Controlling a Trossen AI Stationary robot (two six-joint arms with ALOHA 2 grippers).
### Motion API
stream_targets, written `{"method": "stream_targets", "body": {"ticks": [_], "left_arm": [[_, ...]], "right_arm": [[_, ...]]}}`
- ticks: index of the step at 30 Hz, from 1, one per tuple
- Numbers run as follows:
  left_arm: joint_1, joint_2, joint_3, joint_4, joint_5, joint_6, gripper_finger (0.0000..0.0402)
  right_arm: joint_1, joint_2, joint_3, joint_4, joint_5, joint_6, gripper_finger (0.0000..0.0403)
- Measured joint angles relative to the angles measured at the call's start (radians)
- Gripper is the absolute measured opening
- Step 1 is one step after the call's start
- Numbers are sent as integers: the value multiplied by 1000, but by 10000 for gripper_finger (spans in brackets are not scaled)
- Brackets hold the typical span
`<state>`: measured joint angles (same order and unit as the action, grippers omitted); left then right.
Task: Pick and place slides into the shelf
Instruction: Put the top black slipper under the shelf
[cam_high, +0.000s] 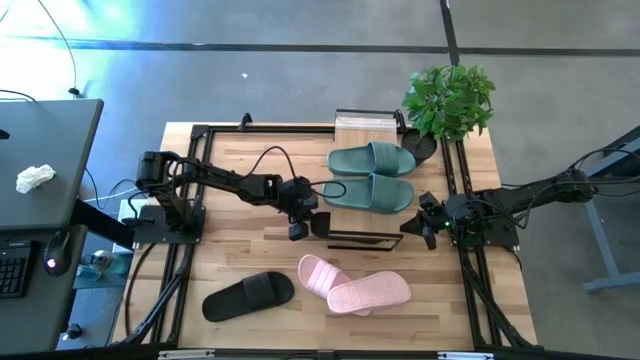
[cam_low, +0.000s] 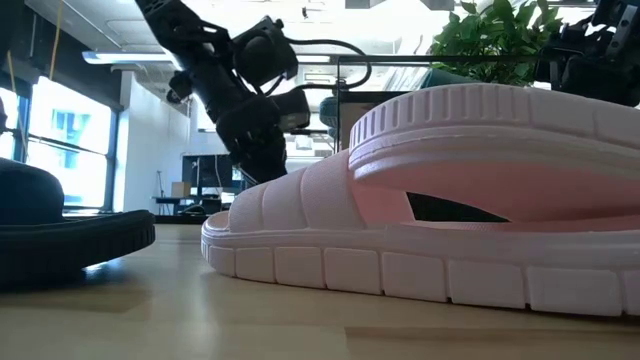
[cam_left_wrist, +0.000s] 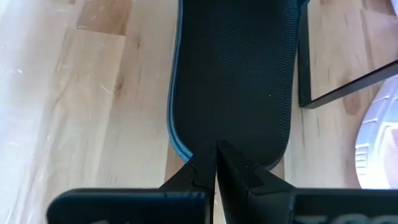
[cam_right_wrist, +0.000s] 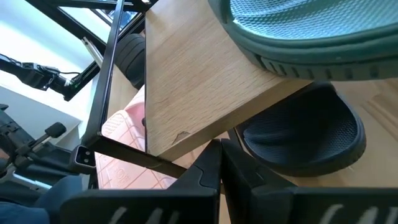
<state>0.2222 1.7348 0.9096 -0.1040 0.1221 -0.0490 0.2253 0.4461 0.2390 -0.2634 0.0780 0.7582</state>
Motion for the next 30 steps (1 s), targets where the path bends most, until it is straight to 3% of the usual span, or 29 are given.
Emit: {"method": "stream_targets", "body": {"ticks": [7, 17, 21, 24, 30], "left_arm": [[0, 0, 0, 2, -30, 16, 4], [0, 0, 0, 2, -30, 19, 4], [0, 0, -1, 2, -30, 19, 4], [0, 0, -1, 4, -30, 20, 4], [0, 0, -1, 4, -25, 23, 4]], "right_arm": [[0, -6, 0, -29, 86, 51, 0], [-10, -74, -2, -324, 183, 337, 0], [-33, -74, -85, -221, 130, 415, 0], [-53, -55, -90, -115, 154, 374, 0], [-111, -53, -91, -181, 151, 345, 0]]}}
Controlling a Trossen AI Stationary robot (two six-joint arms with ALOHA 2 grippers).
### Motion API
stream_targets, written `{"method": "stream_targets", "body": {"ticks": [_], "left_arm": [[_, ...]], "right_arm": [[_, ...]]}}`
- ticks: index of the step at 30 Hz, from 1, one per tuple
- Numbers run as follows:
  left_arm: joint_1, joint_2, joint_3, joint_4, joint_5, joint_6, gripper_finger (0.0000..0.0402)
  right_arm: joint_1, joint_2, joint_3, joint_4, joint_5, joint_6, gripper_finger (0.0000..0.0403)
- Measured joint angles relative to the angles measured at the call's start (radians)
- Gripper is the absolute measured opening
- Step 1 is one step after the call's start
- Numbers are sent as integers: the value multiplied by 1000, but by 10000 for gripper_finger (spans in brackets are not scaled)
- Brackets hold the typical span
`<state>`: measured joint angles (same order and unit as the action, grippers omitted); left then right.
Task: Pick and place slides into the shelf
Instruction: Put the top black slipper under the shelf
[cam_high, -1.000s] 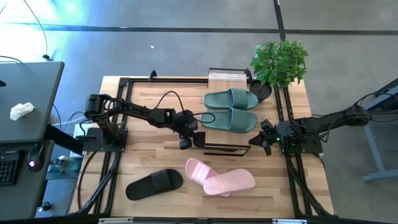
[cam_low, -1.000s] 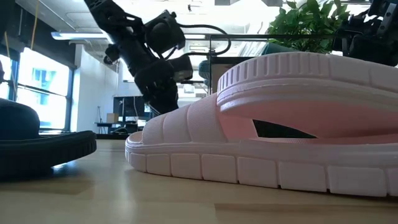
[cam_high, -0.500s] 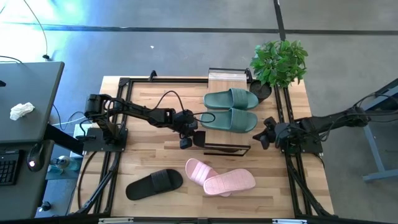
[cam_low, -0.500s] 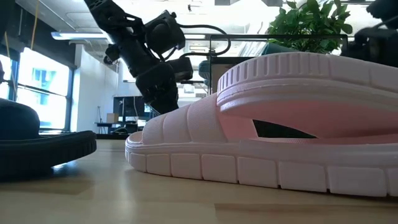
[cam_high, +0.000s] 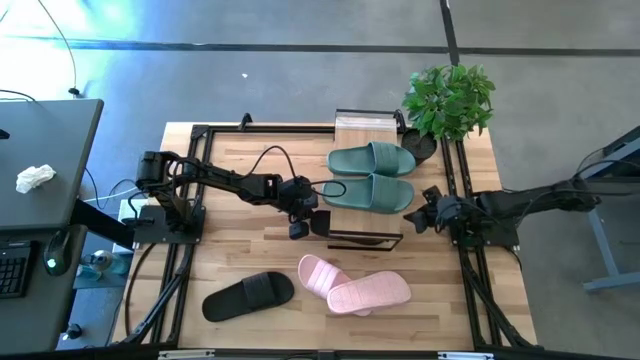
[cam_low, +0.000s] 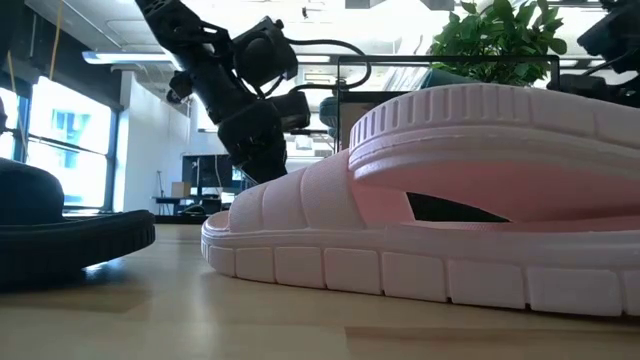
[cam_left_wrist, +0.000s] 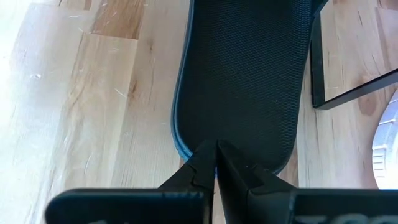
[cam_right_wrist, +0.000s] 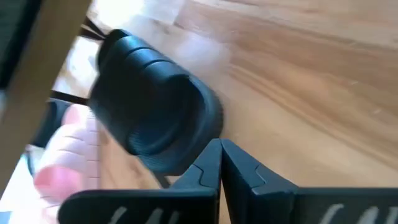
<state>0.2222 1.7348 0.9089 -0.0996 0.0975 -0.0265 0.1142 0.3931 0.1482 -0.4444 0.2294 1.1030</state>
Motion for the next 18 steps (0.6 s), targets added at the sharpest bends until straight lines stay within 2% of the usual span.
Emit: {"method": "stream_targets", "body": {"ticks": [8, 12, 18], "left_arm": [[0, 0, 0, 2, 6, 0, 4], [0, 0, 0, 2, 6, 6, 4], [0, 0, 0, 2, 6, 20, 4]], "right_arm": [[-64, 22, 0, 24, -8, -54, 0], [-77, 85, 0, 140, -18, -67, 0], [-77, 186, 0, 206, -31, -61, 0]]}}
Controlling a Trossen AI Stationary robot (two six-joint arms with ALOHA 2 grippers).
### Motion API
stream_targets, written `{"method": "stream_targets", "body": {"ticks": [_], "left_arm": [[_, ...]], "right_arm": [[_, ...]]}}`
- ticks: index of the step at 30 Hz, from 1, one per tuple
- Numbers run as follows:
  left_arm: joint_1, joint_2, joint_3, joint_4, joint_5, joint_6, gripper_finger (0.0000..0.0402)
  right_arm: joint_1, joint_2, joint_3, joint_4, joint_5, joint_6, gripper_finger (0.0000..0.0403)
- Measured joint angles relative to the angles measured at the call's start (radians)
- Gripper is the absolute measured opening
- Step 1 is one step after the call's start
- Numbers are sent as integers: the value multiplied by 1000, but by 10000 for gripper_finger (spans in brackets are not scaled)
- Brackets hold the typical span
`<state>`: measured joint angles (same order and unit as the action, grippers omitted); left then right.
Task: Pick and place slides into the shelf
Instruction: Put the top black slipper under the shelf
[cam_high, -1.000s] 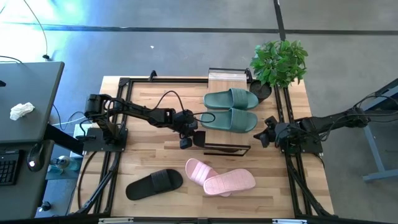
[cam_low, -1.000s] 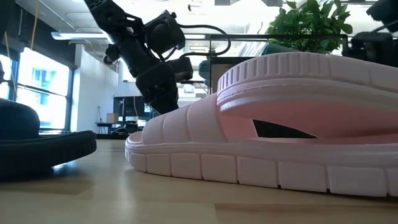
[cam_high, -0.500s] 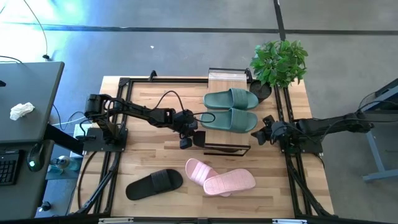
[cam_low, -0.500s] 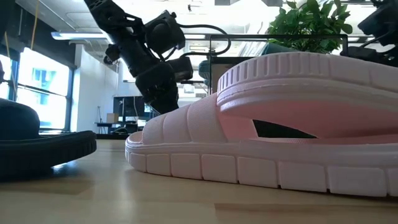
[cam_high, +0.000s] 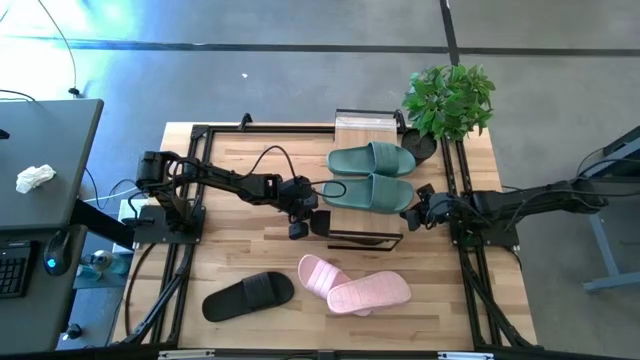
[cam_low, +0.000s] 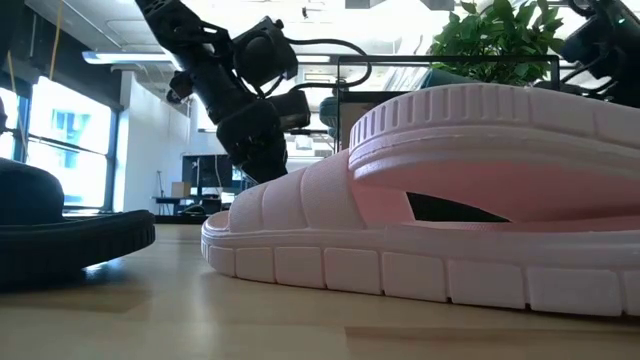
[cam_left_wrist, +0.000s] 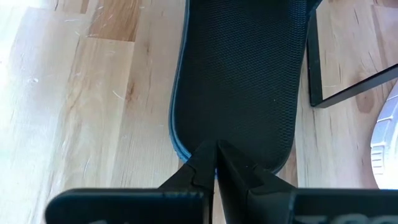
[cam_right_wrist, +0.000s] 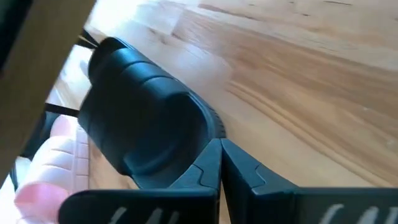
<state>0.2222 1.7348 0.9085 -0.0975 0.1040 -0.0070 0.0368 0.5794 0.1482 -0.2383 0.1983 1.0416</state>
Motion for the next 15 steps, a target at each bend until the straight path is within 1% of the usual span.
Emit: {"method": "stream_targets", "body": {"ticks": [2, 5, 8, 13, 15], "left_arm": [[0, 0, 0, 0, 0, 1, 4], [0, 0, 0, 0, 0, 2, 4], [0, 0, 0, 0, 0, 3, 4], [0, 0, 0, 1, 0, 3, 4], [0, 0, 0, 2, 0, 3, 4]], "right_arm": [[0, 29, 0, 58, 12, -3, 0], [-2, 77, 0, 56, 34, 14, 0], [-5, 136, 0, 50, 29, 43, 0], [-4, 231, 0, 141, 14, 49, 0], [-4, 255, 0, 139, 12, 41, 0]]}}
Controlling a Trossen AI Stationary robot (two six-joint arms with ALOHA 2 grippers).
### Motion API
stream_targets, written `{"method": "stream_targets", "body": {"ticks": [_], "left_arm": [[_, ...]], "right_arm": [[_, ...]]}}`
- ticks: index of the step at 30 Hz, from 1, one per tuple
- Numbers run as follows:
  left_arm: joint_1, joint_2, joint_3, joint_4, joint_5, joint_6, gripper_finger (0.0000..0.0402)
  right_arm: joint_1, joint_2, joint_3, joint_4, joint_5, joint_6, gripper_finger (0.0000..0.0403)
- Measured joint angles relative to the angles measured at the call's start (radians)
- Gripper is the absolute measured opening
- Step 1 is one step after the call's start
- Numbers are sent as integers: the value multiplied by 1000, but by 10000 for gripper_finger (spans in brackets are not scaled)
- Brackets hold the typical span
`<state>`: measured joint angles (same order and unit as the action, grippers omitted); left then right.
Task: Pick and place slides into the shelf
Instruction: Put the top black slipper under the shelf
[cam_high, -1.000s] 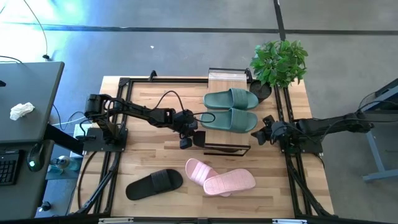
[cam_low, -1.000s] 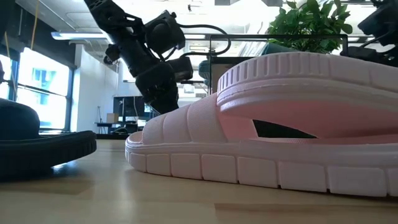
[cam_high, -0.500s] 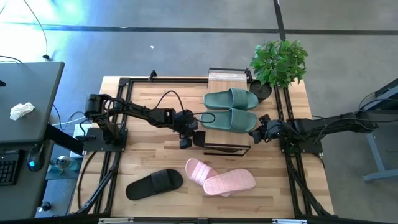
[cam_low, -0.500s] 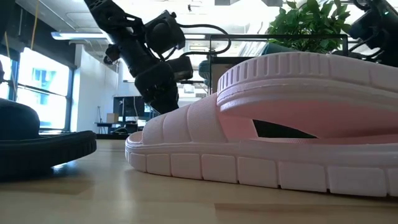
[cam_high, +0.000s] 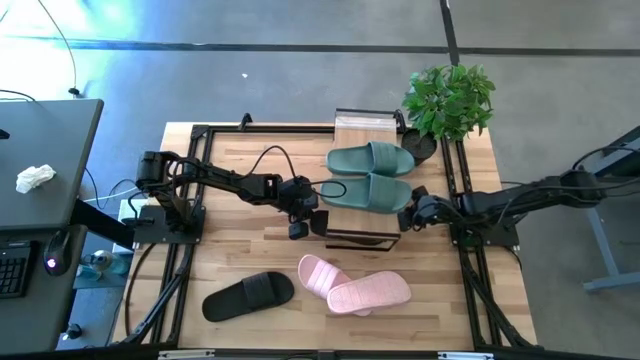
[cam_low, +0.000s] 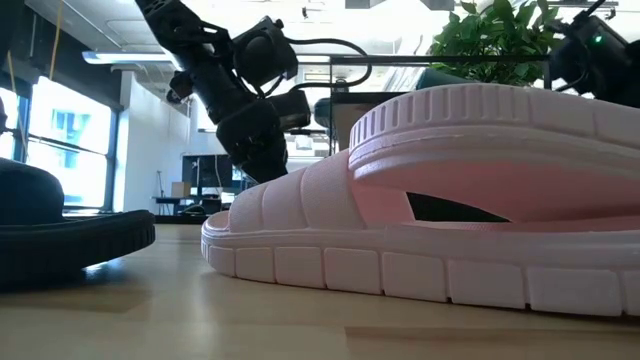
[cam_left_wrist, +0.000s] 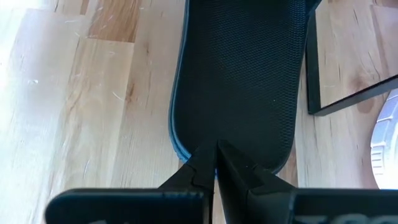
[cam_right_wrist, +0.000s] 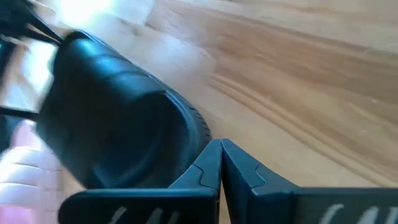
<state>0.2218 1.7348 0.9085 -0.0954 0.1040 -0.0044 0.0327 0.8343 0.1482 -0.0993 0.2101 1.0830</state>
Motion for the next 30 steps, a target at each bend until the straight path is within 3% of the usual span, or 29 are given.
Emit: {"method": "stream_targets", "body": {"ticks": [25, 30], "left_arm": [[-80, 4, -1, 94, 17, -54, 1], [-107, 4, -1, 94, -35, -55, 1]], "right_arm": [[0, 16, 0, 42, -107, -94, 0], [1, 15, 0, 36, -110, -116, 0]]}}
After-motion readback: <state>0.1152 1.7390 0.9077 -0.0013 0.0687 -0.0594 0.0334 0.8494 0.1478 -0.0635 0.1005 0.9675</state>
